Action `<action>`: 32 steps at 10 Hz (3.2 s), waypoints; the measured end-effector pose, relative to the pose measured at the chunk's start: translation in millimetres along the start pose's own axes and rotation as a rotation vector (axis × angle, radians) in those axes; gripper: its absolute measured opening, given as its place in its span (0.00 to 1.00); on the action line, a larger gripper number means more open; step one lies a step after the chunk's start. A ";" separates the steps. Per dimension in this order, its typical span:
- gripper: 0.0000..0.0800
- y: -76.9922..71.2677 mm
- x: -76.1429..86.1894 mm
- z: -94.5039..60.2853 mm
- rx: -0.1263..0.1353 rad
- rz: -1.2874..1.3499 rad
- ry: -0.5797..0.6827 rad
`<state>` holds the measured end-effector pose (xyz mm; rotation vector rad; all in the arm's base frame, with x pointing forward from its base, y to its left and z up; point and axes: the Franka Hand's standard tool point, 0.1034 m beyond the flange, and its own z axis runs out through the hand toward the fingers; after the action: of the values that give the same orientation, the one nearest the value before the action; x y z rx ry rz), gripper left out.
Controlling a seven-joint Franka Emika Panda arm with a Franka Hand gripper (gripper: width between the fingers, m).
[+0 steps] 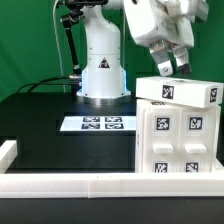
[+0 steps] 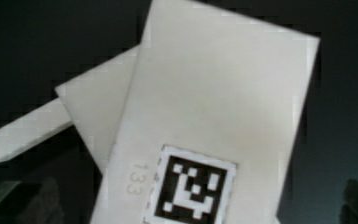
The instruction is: Assemble cabinet
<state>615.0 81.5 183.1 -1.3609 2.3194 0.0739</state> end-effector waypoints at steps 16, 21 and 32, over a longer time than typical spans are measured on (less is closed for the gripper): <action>1.00 -2.0 -29.0 -4.2 -0.134 -1.318 -0.032; 1.00 -3.4 -25.8 -2.9 -0.139 -1.806 -0.044; 1.00 -5.1 -6.5 10.9 -0.233 -2.744 -0.086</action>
Offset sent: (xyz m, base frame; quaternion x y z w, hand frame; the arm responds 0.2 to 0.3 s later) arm 0.0000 0.0000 0.0000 0.0000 0.0000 0.0000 1.0000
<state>625.8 87.1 176.8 -2.8362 -1.0020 -0.3914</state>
